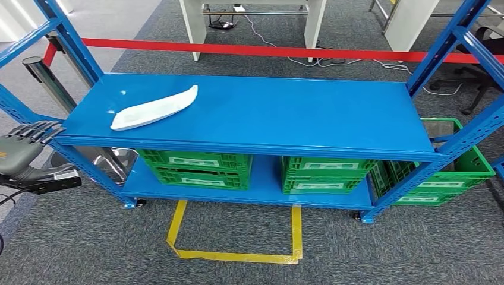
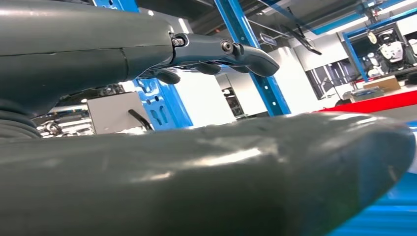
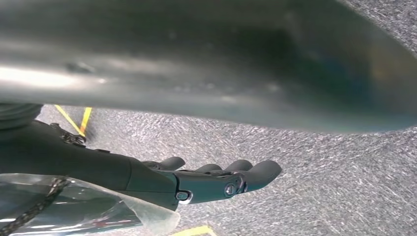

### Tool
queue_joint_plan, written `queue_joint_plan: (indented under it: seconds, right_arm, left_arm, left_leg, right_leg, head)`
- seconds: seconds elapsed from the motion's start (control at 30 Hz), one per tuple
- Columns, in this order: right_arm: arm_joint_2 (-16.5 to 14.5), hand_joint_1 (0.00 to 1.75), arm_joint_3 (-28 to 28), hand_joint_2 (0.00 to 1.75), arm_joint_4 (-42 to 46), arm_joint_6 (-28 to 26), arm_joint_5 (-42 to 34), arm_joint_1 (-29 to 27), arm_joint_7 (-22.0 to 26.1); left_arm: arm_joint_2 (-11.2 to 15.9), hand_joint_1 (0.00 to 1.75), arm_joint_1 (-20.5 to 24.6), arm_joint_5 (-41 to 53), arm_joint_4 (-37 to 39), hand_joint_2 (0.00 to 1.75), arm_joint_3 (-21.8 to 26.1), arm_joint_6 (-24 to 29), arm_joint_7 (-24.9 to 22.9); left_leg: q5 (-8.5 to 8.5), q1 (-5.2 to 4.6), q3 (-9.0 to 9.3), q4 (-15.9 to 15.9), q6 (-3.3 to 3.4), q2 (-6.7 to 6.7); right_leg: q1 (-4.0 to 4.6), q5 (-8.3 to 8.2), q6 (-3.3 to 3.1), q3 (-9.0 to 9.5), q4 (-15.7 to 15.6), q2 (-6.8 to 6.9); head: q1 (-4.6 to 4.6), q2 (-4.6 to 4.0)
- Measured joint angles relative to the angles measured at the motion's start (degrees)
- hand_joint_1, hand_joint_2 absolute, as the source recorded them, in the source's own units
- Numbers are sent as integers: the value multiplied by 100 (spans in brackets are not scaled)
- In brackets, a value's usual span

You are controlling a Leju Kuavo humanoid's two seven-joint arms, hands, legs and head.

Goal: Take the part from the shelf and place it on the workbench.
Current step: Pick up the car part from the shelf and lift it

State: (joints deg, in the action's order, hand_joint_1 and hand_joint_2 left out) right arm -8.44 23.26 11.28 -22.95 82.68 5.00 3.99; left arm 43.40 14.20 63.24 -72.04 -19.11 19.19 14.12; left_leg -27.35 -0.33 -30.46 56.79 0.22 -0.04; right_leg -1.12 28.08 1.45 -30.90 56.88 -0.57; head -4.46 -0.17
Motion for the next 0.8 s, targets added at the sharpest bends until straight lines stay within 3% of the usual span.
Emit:
queue_joint_plan:
  seconds: [0.4,0.57,0.63,0.73,0.77,0.8]
  right_arm:
    - [0,0,0,0,0,-4,-63,-2,14]
    - [0,0,0,0,1,-13,-67,-1,16]
    - [0,0,0,0,1,-19,-68,0,20]
    - [0,0,-1,0,0,-22,-69,-14,26]
    - [0,0,-1,0,-1,-22,-69,-23,28]
    - [0,0,-2,0,-2,-23,-70,-29,30]
  left_arm:
    - [170,0,92,-222,31,0,-120,-144,92]
    - [234,0,105,-243,31,0,-126,-139,94]
    - [253,0,115,-252,31,0,-127,-136,94]
    - [251,0,106,-254,31,0,-162,-134,95]
    - [249,0,103,-254,31,0,-182,-133,95]
    - [249,0,103,-255,31,0,-199,-132,96]
  left_leg:
    - [-2,-36,-19,28,9,0]
    - [34,-25,-37,-2,93,13]
    - [72,0,-33,-60,150,34]
    - [80,-18,-58,-60,171,49]
    - [79,-28,-58,-58,171,50]
    - [74,-38,-52,-55,168,50]
  right_leg:
    - [-37,-24,36,-11,-6,-2]
    - [-44,-15,103,-58,14,1]
    - [-28,200,103,-270,392,13]
    - [-2,649,67,-880,1542,21]
    - [6,649,52,-991,1717,21]
    - [17,533,27,-989,1659,21]
  head:
    - [-2,1]
    - [1,1]
    - [12,1]
    - [16,1]
    - [15,1]
    - [15,1]
